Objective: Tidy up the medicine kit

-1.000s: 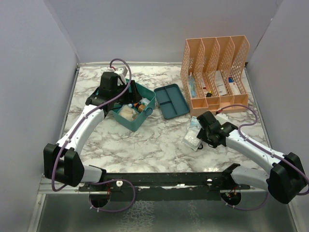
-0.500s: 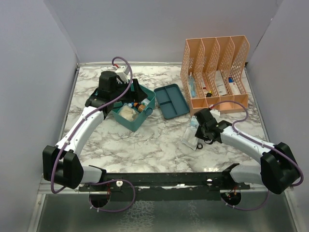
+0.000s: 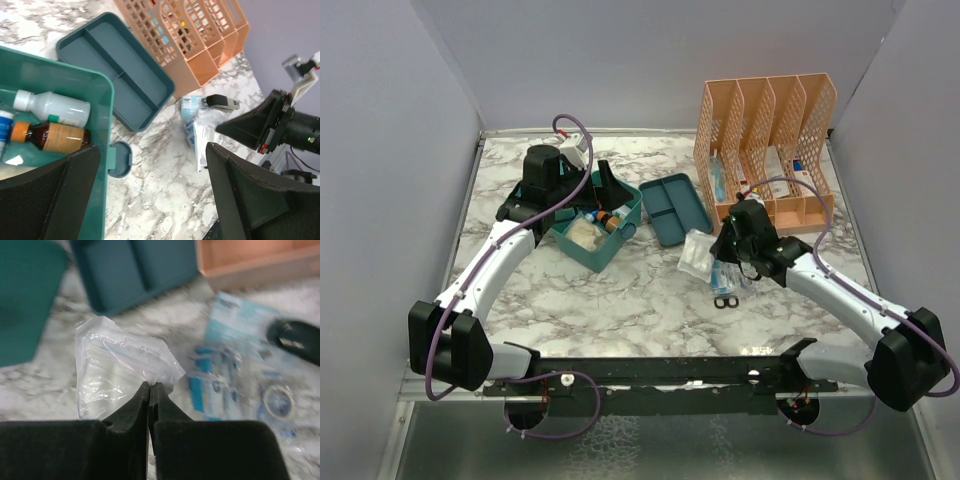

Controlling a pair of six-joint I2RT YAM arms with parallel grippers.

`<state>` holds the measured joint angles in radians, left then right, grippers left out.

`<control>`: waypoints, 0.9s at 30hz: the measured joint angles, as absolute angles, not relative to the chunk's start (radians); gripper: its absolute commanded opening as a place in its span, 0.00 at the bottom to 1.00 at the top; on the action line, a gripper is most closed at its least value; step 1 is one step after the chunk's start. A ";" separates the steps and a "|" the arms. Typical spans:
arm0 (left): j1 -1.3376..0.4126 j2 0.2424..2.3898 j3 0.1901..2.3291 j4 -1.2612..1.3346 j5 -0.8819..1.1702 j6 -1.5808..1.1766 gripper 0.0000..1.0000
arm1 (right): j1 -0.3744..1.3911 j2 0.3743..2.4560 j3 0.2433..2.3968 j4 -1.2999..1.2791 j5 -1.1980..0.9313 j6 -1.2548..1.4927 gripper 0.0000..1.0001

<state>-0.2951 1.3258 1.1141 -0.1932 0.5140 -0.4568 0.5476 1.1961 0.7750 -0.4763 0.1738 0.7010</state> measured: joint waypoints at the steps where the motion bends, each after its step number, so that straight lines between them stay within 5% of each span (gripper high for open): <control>1: -0.295 1.326 1.114 -0.184 0.530 -0.463 0.91 | 0.548 1.195 0.800 -0.459 0.157 0.680 0.01; 16: -0.310 1.408 1.105 -0.055 0.738 -0.566 0.84 | 0.551 1.482 1.208 -0.115 -0.158 0.495 0.01; 19: -0.310 1.409 1.088 0.002 0.745 -0.614 0.72 | 0.557 1.530 1.245 -0.088 -0.197 0.484 0.01; 22: -0.310 1.421 1.085 0.020 0.733 -0.653 0.46 | 0.565 1.571 1.285 -0.071 -0.233 0.472 0.01; 27: -0.302 1.459 1.088 0.009 0.682 -0.691 0.19 | 0.575 1.584 1.302 -0.042 -0.305 0.455 0.08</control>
